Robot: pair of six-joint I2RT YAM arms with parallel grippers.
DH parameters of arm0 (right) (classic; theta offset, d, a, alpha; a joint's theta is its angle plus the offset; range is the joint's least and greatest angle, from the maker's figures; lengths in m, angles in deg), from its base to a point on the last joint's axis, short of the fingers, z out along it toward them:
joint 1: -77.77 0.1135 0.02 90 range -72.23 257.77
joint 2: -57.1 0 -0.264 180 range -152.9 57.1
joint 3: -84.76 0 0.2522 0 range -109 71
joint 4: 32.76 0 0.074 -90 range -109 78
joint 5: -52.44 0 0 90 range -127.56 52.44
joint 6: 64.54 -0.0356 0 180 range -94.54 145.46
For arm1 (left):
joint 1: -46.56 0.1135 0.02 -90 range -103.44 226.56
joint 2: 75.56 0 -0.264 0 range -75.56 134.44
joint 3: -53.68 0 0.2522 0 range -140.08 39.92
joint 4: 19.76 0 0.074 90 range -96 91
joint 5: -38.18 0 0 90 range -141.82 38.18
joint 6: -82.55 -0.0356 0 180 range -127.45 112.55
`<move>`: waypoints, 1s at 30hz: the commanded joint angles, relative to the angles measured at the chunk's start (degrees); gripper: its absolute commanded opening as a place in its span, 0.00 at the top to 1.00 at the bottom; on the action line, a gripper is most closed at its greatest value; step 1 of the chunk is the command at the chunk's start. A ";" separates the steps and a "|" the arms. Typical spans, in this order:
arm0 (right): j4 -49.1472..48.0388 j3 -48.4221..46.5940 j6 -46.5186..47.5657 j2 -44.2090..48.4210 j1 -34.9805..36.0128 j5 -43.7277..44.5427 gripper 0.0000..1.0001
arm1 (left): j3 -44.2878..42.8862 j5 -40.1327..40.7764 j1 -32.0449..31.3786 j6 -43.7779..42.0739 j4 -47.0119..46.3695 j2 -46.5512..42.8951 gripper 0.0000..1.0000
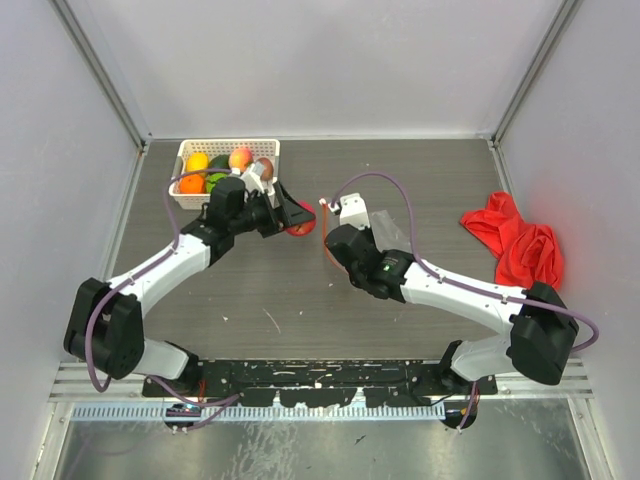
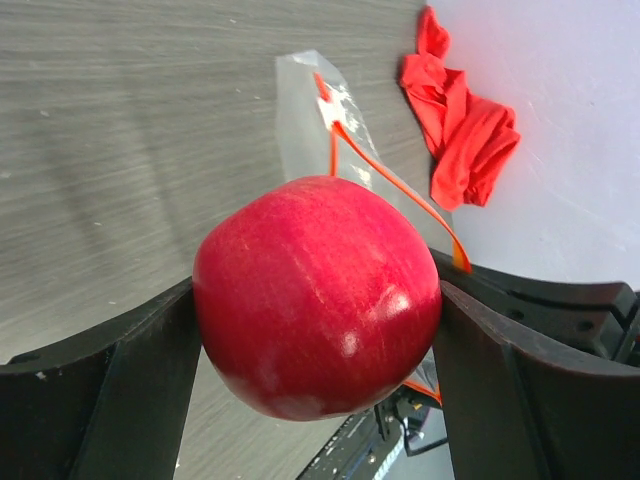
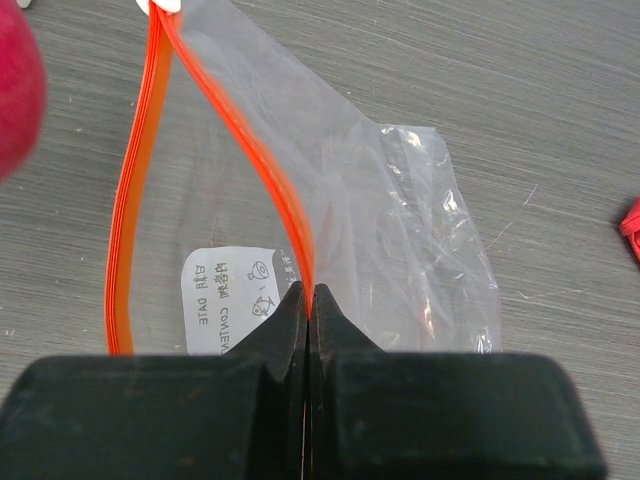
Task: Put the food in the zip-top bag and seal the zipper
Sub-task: Pick up the fake fruit from the bin, then place the fake fruit in the zipper food storage bag.
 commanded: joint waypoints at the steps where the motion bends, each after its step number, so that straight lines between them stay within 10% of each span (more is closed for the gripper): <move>1: -2.04 -3.08 -1.70 0.00 -0.06 -0.49 1.00 | 2.88 -1.28 -2.67 3.68 -11.52 -3.23 0.70; 30: -3.69 -3.39 -4.31 1.84 -0.12 -5.25 1.00 | 7.66 8.42 -11.90 3.78 -12.27 1.41 0.69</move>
